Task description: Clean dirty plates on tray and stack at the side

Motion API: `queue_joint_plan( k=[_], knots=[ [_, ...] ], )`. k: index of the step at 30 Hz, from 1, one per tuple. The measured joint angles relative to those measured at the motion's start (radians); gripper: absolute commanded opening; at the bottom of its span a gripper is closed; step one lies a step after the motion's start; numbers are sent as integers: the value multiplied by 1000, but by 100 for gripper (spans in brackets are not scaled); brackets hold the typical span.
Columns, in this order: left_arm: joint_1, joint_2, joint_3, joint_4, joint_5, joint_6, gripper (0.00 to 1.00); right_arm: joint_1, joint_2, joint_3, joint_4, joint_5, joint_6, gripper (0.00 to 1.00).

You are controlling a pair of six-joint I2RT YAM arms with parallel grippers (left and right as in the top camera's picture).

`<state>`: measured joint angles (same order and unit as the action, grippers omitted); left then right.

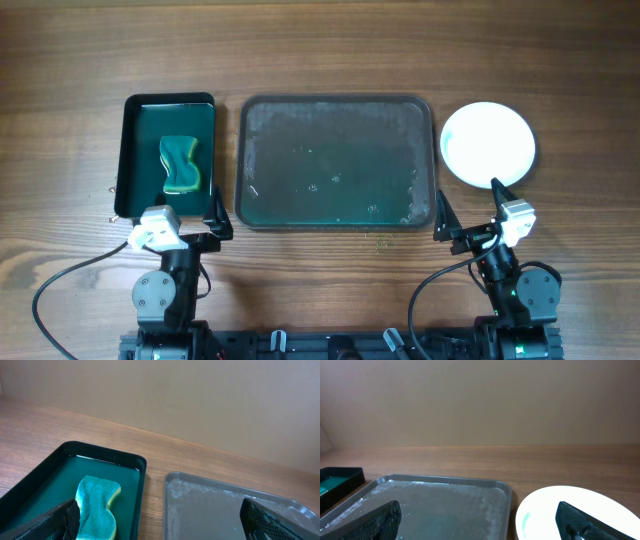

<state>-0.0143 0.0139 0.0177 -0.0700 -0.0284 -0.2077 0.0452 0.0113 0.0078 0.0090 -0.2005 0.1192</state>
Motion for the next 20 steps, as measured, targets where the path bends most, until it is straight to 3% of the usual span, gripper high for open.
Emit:
queue_joint_plan(
  k=[20],
  knots=[
    [0, 0, 0, 0, 0, 0, 100, 0, 0, 0, 0, 0, 4, 100]
  ],
)
